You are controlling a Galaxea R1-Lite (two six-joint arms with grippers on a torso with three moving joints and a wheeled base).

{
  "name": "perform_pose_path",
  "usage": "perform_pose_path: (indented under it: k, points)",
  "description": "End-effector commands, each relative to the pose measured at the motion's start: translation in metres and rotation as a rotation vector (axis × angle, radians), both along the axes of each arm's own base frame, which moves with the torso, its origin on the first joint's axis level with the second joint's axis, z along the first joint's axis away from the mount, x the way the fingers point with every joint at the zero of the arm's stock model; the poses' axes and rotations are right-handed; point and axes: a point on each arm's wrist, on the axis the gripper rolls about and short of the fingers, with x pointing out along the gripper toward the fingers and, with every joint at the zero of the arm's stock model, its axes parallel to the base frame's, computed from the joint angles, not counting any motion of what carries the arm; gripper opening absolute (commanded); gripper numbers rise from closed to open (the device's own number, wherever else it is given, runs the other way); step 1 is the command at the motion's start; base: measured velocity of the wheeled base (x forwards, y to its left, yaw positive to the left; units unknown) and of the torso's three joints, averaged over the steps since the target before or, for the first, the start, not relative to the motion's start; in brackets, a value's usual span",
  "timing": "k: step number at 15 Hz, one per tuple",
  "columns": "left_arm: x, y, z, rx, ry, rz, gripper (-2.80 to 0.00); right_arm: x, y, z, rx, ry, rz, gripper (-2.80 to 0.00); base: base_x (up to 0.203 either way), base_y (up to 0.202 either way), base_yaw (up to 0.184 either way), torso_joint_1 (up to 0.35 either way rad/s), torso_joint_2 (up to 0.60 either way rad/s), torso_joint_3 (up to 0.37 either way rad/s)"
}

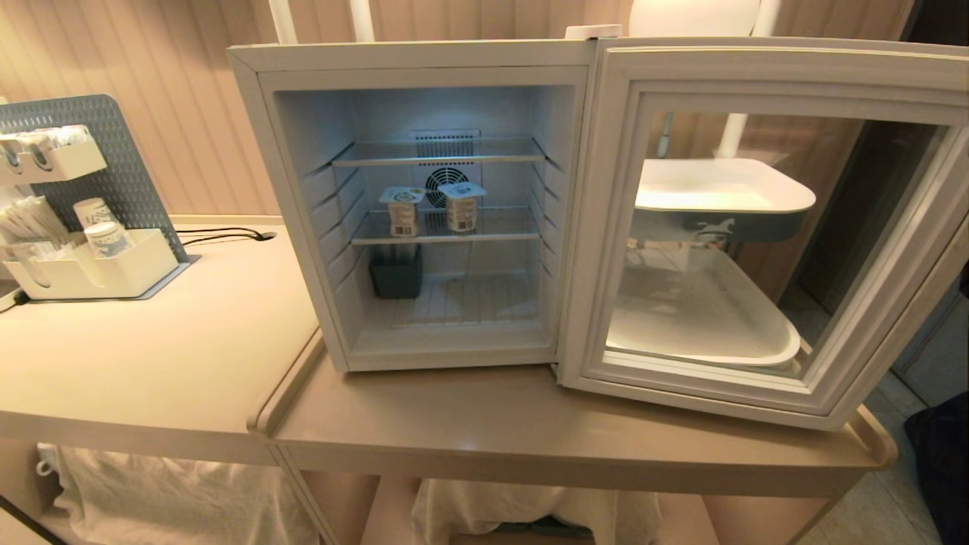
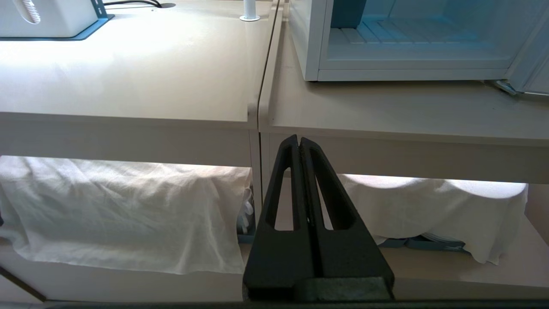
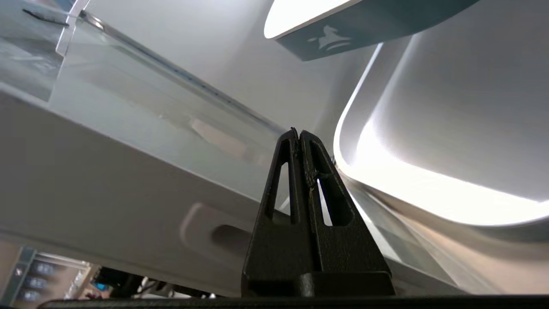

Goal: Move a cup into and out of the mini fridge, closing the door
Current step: Close the freezer door

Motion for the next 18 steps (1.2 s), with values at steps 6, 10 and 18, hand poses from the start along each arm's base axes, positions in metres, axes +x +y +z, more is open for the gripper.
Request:
perform_pose_path:
  k: [6,10,18]
  points:
    - [0.000,0.000,0.000,0.001,-0.001,0.000,-2.80,-0.082,0.064,0.051,-0.002,-0.011,0.008,-2.80,0.000,0.000,0.000,0.000,0.00,0.000]
    - [0.000,0.000,0.000,0.001,0.000,0.000,-2.80,-0.141,0.109,0.070,-0.030,-0.048,0.008,-2.80,0.000,0.000,0.000,0.000,0.00,0.000]
    - [0.000,0.000,0.000,-0.001,0.001,0.000,-2.80,-0.313,0.243,0.072,-0.209,-0.284,0.026,-2.80,0.000,0.000,0.000,0.000,0.00,0.000]
